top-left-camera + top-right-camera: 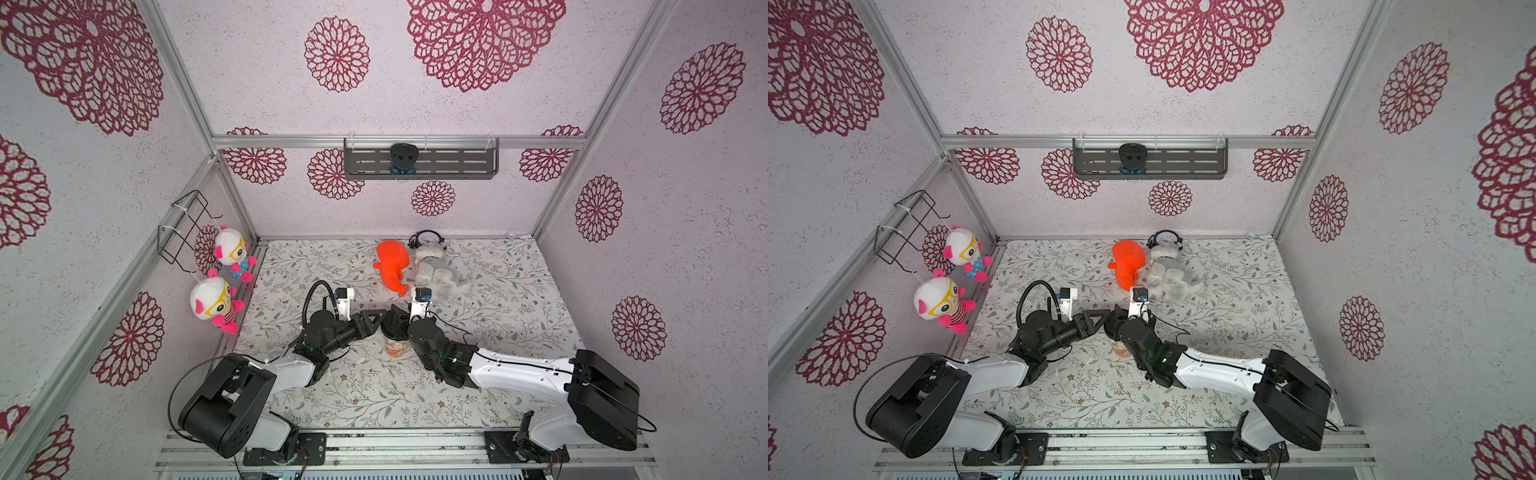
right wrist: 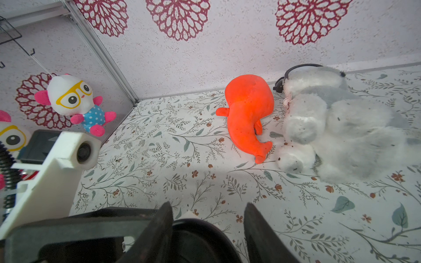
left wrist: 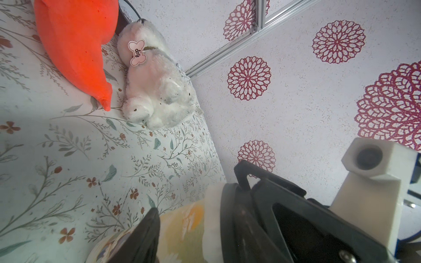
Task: Put the leak-proof paper on the milk tea cups
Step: Secure the cup lid on the cup.
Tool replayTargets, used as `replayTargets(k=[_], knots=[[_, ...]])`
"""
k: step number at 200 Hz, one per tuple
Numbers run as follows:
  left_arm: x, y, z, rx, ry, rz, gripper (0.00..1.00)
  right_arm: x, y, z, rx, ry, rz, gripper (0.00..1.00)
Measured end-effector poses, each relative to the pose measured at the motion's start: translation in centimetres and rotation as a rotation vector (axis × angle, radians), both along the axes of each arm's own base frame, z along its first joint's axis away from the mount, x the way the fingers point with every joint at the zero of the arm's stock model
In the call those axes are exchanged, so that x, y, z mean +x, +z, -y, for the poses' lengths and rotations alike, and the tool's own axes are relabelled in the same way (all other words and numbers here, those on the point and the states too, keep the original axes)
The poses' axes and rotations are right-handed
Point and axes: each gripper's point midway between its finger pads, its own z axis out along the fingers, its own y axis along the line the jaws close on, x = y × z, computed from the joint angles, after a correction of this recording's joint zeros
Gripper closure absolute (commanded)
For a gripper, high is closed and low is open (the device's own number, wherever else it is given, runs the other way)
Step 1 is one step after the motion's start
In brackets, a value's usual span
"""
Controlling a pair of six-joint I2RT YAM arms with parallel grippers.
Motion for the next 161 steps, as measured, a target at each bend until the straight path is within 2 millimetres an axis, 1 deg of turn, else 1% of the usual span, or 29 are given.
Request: replayTargets(k=[57, 161], knots=[[-0.11, 0.16, -0.28, 0.022, 0.083, 0.051, 0.43, -0.02, -0.06, 0.05, 0.007, 0.000, 0.004, 0.47], [0.04, 0.28, -0.15, 0.083, 0.095, 0.101, 0.43, 0.07, 0.05, 0.30, 0.015, -0.015, 0.020, 0.46]])
